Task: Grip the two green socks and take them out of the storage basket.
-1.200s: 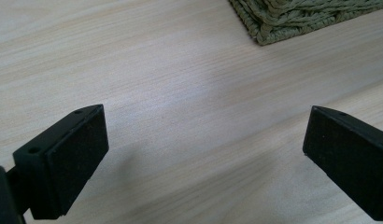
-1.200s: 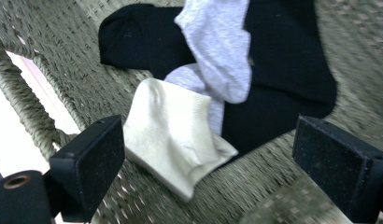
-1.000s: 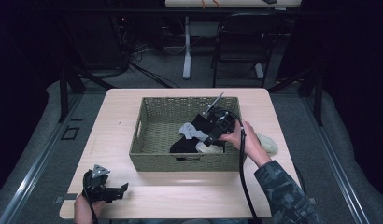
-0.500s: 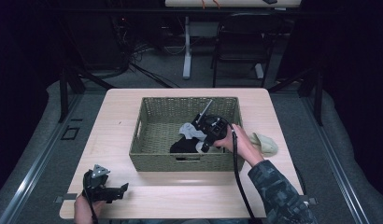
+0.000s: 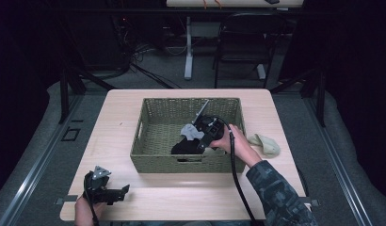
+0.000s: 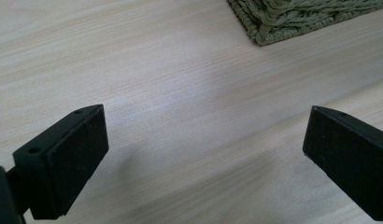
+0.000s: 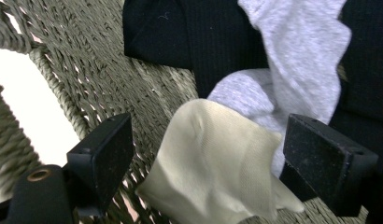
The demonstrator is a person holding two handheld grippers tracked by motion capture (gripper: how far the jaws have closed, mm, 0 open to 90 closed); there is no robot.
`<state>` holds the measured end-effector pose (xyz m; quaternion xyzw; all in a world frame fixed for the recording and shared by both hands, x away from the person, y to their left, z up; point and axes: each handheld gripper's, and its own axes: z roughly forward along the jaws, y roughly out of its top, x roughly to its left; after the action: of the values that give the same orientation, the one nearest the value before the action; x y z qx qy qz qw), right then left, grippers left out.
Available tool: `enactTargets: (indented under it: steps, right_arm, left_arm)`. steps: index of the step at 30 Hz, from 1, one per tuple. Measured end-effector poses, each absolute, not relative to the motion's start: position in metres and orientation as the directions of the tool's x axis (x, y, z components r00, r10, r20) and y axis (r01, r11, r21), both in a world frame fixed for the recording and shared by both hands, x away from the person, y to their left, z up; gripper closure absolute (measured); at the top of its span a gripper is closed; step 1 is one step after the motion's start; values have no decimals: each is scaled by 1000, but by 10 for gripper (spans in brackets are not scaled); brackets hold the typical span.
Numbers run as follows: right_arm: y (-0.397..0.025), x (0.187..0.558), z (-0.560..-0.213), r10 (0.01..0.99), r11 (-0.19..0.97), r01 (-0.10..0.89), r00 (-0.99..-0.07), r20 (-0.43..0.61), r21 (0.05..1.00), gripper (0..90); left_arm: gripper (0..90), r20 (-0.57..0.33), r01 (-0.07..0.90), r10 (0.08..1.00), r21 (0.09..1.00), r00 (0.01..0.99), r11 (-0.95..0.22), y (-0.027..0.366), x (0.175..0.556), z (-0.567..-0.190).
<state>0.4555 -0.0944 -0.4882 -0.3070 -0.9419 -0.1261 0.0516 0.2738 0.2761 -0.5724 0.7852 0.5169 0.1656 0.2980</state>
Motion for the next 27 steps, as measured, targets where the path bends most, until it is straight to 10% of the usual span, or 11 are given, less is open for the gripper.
enactTargets:
  steps: [9,15,27]
  right_arm:
    - [-94,460,-500,591,779,613,-788,170,134,330]
    - [-99,459,-506,595,779,617,-783,185,108,802]
    - [-118,458,-464,624,743,643,-766,153,185,866]
  left_arm:
    - [1,-49,714,910,638,412,-289,276,274,-572]
    - [1,-48,713,910,638,412,-289,276,274,-572]
    - [1,-48,714,910,637,412,-290,276,274,-572]
